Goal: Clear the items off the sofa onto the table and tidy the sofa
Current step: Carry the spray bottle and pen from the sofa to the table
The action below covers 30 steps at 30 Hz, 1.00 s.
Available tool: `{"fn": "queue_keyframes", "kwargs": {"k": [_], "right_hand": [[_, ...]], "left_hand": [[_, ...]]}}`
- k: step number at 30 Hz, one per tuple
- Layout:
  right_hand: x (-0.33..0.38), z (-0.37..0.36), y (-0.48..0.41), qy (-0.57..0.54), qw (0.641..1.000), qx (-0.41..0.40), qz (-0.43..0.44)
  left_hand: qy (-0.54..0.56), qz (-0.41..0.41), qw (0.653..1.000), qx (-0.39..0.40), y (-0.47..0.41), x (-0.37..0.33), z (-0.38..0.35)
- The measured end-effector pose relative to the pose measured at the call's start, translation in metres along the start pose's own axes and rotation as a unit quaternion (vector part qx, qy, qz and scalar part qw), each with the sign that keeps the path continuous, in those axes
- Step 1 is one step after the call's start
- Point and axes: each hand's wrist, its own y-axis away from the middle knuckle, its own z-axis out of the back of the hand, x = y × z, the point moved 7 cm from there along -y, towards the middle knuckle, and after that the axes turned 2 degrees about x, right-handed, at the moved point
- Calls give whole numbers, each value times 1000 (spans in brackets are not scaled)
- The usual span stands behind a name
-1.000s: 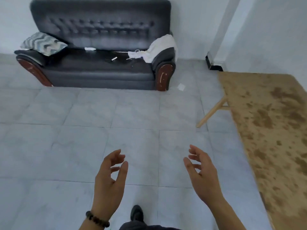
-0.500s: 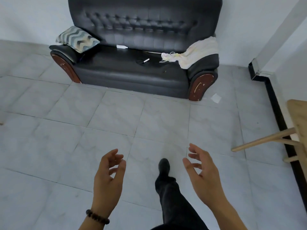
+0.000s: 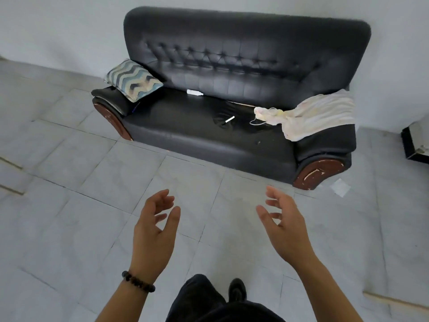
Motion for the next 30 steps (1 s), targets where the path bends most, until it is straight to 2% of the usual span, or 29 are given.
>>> {"fn": "queue_keyframes", "kwargs": {"k": [7,13,17,23,30], "right_hand": [[15,-43,-158,-1,999,34,3],[43,-73,-301,8,999,31,-18],[84,-78,-402,-15,1000,10,-7],[101,-99,-520,-40,999,-15,-26],[68,-144,-652,-65,993,-23,-94]], "left_hand": [[20,27,999,-6,-137,29,-29],[41,42,998,-13,-298,39,-41],[15,-4,1000,-9,-414,9,-43],[-6,-35,999,21,-558,-9,-64],[-53,-14,994,96,-705,23,-129]]}}
